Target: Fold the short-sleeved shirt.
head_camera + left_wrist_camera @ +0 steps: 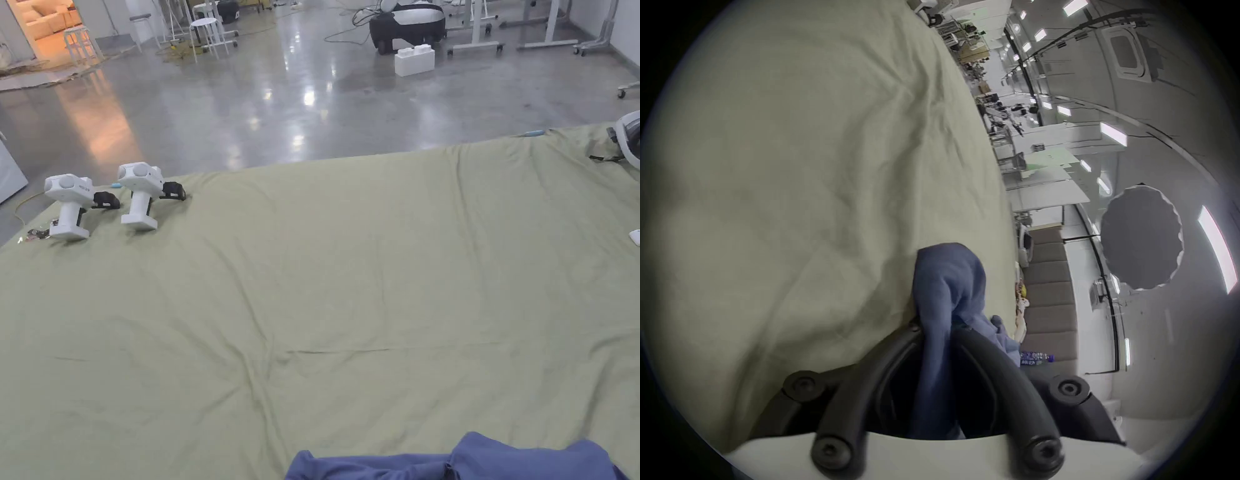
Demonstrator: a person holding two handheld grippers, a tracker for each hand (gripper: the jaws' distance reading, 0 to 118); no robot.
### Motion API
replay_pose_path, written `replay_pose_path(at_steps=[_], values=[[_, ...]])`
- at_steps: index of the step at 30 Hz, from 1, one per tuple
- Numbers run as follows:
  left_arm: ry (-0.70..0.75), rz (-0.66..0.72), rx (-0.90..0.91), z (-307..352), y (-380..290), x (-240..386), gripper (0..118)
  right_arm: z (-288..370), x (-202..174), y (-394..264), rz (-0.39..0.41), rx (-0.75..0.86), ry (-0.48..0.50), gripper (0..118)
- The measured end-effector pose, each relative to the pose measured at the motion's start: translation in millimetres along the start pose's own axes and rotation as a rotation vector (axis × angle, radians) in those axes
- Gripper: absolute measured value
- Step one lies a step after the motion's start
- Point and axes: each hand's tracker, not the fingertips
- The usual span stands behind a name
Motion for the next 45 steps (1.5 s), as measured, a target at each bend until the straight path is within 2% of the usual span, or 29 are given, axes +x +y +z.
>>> replay_pose_path(at_steps=[3, 7, 9, 10, 12, 13, 15, 17, 20, 24, 27, 29, 30, 31, 32, 33, 35, 36, 37, 38, 41, 45], values=[[-0.084, 0.093, 0.047, 6.4, 5.4, -13.7, 14, 2.8, 4.3, 0.3, -0.015, 0.000, -0.007, 2], [-0.028, -0.042, 0.196, 48.5, 13.4, 14.0, 13, 1.7, 6.8, 1.0, -0.020, 0.001, -0.013, 2], [-0.041, -0.035, 0.223, 72.8, 27.7, 19.2, 13, -2.7, 8.4, 0.9, -0.024, -0.001, -0.006, 2], [-0.017, -0.065, 0.265, 90.4, 35.0, 25.7, 13, -5.7, 9.5, 0.1, -0.029, -0.003, 0.000, 2], [0.086, -0.226, 0.309, 122.4, 52.5, 41.6, 13, -12.3, 10.7, -1.6, -0.040, -0.009, 0.014, 2], [0.170, -0.343, 0.310, 132.3, 56.9, 57.6, 13, -16.3, 11.0, -2.9, -0.048, -0.013, 0.023, 2], [0.244, -0.446, 0.282, 137.1, 62.2, 79.5, 13, -25.0, 11.4, -5.8, -0.071, -0.028, 0.052, 2], [0.183, -0.493, 0.258, 125.9, 51.9, 98.6, 13, -31.9, 10.5, -7.7, -0.080, -0.041, 0.062, 2], [0.122, -0.571, 0.183, 75.7, 19.9, 127.7, 13, -29.8, 5.5, -8.5, -0.087, -0.035, 0.067, 2], [0.068, -0.552, -0.002, -19.8, -33.5, 139.3, 13, -17.2, 8.3, -10.1, -0.075, -0.018, 0.058, 2], [0.097, -0.601, -0.117, -79.5, -69.2, 140.9, 13, -7.5, 18.5, -14.1, -0.042, -0.032, -0.026, 2], [0.219, -0.699, -0.143, -103.5, -84.0, 144.7, 14, 1.9, 27.5, -18.1, -0.031, -0.033, -0.067, 2], [0.271, -0.730, -0.140, -107.4, -85.1, 145.5, 19, 5.3, 31.1, -19.9, -0.030, -0.037, -0.080, 2], [0.261, -0.728, -0.145, -105.0, -84.4, 147.5, 37, 8.2, 36.5, -22.5, -0.033, -0.043, -0.094, 2], [0.157, -0.665, -0.146, -95.8, -79.8, 150.7, 48, 9.6, 42.4, -25.4, -0.046, -0.051, -0.108, 2], [0.099, -0.604, -0.156, -87.4, -75.6, 155.6, 54, 10.3, 48.1, -28.4, -0.066, -0.061, -0.118, 2], [0.008, -0.586, -0.113, -65.7, -65.3, 162.9, 50, 10.5, 57.6, -33.9, -0.115, -0.076, -0.126, 2], [0.010, -0.612, -0.092, -60.7, -62.1, 165.3, 44, 9.3, 60.4, -36.0, -0.130, -0.079, -0.131, 2], [0.046, -0.624, -0.080, -58.1, -58.3, 166.6, 20, 7.1, 63.0, -38.1, -0.140, -0.086, -0.138, 2], [0.061, -0.614, -0.071, -58.5, -54.3, 164.9, 8, 5.4, 62.9, -38.6, -0.140, -0.091, -0.144, 2], [0.046, -0.482, -0.111, -75.1, -49.7, 146.5, 7, 2.7, 60.2, -38.9, -0.127, -0.098, -0.145, 2], [0.126, -0.575, -0.270, -118.9, -83.9, 127.5, 4, 0.1, 50.0, -37.2, -0.072, -0.103, -0.131, 2]])
